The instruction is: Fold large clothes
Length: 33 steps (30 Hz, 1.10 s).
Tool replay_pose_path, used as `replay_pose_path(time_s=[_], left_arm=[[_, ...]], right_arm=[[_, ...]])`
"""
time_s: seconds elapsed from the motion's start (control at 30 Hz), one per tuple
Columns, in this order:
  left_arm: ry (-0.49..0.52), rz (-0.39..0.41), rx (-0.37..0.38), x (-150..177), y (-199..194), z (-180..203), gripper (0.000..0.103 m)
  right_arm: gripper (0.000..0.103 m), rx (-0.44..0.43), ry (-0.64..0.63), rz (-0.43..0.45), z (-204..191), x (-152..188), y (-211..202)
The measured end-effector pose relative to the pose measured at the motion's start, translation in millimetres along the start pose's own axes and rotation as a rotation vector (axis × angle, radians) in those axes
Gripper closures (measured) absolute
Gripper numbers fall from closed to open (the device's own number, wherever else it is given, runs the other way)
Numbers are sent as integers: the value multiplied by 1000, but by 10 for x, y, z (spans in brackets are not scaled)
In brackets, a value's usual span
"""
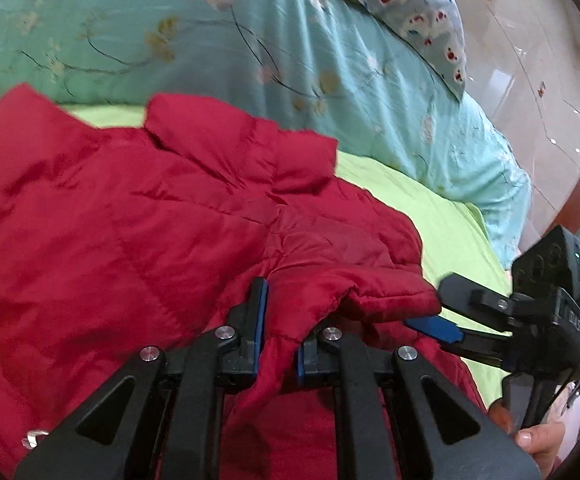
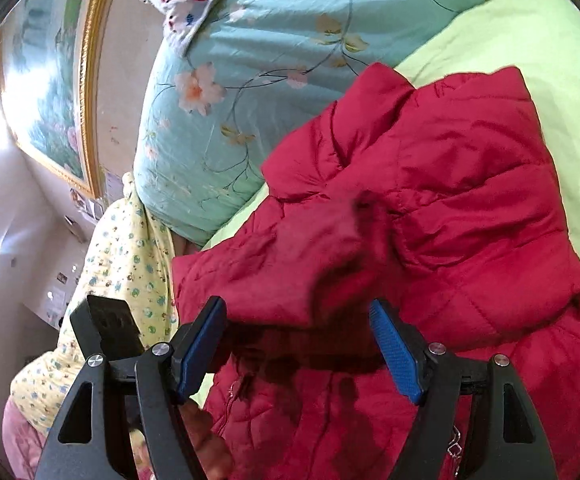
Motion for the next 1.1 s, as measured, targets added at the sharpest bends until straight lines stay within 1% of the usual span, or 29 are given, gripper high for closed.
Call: replay_pose_path(time_s=[0.07,0.13,0.17,0.23,0.27,0.3,0.4,0.43,0.53,0.57,0.6,0.67,0.7,0.73,0.77,0.8,0.83,0.9,0.93,1.0,1.03,1.07,1.1], left_arm=[[4,-5,14,46,23,42,94],[22,-11,14,75,40,62,94],[31,-15,13,89,46,63,94],[37,-44,7,130,55,36,92],[35,-63,5,170,64,21,92],[32,-94,7,202,78,7,91],[31,-157,34,286,39,5,90],[42,-169,35,304,2,13,90],[78,-184,28,344,-129,14,90],[91,-187,21,356,-180,1,89],[100,-188,11,359,-225,-20,83],[105,-188,-1,361,-284,-75,83],[106,-184,4,360,-301,-89,83],[109,-180,6,360,-307,-104,83],[113,-171,0,357,-304,-122,83],[116,-163,-9,355,-297,-139,83],[116,-157,-14,352,-285,-149,83],[109,-143,-17,347,-260,-155,83],[104,-131,-17,337,-258,-144,83],[108,-111,-20,319,-240,-109,83],[114,-107,-20,313,-229,-82,83],[121,-104,-19,315,-215,-49,83],[126,-103,-14,317,-206,-16,83]], right_arm=[[26,31,13,-6,120,16,75],[27,26,38,-10,188,25,138],[31,26,42,-9,201,20,146],[49,39,26,3,219,-1,158],[68,62,6,14,233,-26,155],[76,71,-5,25,238,-51,145],[87,81,-34,68,216,-138,73],[88,91,-53,86,196,-170,37],[97,117,-87,123,181,-240,-45],[100,132,-95,137,191,-272,-78],[103,146,-100,148,206,-299,-104],[103,161,-91,167,273,-368,-177],[103,175,-74,156,334,-377,-186],[103,192,-65,123,391,-351,-157],[94,199,-57,97,414,-318,-123],[89,203,-38,73,450,-281,-95],[82,189,12,39,492,-216,-64],[20,124,83,0,479,-138,-28],[15,67,109,-11,409,-111,-4],[14,43,90,-13,328,-99,19],[14,45,65,-20,296,-81,52],[18,62,29,-46,278,-27,121],[31,67,11,-70,266,24,183]])
Point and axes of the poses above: each gripper's, at about its wrist camera, not at the fingertips, and y roughly the way its jaws point, z to its right, x to its underside, the point moved 10 cm from there along y, roughly the way its jaws point, and after that the axes turned 11 degrees about z, right-handed, at the moved point
